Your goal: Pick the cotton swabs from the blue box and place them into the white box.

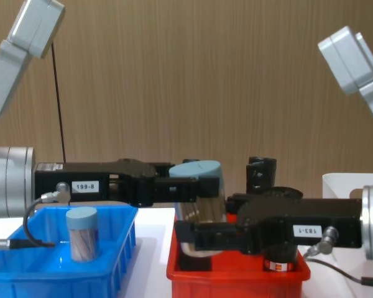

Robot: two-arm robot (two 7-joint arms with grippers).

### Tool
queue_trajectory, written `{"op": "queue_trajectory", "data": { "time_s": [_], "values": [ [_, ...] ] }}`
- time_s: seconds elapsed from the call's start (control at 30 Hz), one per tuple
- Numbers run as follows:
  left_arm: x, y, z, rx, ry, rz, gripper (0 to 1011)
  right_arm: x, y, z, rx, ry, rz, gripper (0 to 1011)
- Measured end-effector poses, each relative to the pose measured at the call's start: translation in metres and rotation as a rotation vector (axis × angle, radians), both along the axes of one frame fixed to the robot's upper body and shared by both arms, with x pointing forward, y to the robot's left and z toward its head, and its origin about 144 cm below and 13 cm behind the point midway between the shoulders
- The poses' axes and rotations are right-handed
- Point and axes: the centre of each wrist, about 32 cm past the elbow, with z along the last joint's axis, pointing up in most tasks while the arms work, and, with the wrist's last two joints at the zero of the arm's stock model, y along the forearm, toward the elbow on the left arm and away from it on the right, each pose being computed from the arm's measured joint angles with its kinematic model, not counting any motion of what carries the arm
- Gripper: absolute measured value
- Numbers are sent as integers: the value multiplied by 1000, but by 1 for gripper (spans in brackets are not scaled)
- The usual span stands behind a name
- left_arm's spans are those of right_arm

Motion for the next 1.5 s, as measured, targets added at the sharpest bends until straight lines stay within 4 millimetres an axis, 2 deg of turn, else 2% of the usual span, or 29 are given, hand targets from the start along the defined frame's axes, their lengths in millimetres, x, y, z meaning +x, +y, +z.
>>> {"op": "queue_trajectory", "data": {
  "time_s": [0.67,1.27,1.37,1.5],
  "values": [
    [0,0,0,-2,0,-2,664,-4,3,0,38,-2,4,689],
    [0,0,0,-1,-1,-1,664,-6,3,0,50,-3,-1,669],
    [0,0,-1,5,3,4,710,-6,6,0,55,-5,8,668],
    [0,0,-1,5,3,4,855,-5,6,0,55,-4,8,668]
  ]
}}
